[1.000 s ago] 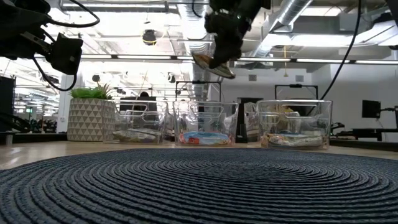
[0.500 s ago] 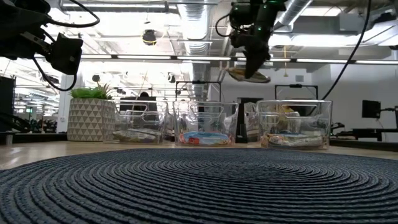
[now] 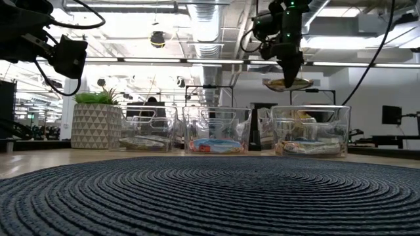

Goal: Pick and place Granola Bars by type
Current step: Put the yellow granola bar into the right transparent bin

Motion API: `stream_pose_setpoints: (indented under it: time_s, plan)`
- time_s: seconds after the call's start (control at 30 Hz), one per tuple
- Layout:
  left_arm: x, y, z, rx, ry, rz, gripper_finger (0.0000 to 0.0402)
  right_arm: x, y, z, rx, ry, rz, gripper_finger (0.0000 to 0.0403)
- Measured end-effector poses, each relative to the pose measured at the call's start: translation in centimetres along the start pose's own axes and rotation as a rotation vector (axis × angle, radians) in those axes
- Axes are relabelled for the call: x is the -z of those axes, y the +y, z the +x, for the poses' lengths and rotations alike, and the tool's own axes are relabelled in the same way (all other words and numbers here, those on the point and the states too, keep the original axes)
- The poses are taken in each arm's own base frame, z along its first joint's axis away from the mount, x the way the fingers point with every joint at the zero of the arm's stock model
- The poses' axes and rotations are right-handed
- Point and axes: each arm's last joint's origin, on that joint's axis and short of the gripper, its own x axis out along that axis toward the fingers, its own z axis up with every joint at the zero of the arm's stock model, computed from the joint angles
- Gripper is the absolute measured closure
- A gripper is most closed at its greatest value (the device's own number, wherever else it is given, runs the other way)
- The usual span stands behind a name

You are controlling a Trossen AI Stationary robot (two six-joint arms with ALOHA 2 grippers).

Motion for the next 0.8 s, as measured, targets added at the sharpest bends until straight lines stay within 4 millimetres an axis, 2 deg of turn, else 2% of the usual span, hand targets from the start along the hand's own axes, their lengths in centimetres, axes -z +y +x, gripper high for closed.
stream_pose_setpoints:
  time_s: [0.4,0.8]
  plan:
    - [0.0,0.0,0.0,0.000,0.000,0.000,0.0127,0.3,-0.4,2.3,-0.004,0.034,-0.007,0.0386]
    - [0.0,0.0,0.0,0.000,0.000,0.000,0.0127,1.0,-0.4,7.9,-0.010,0.041,-0.017,0.0384]
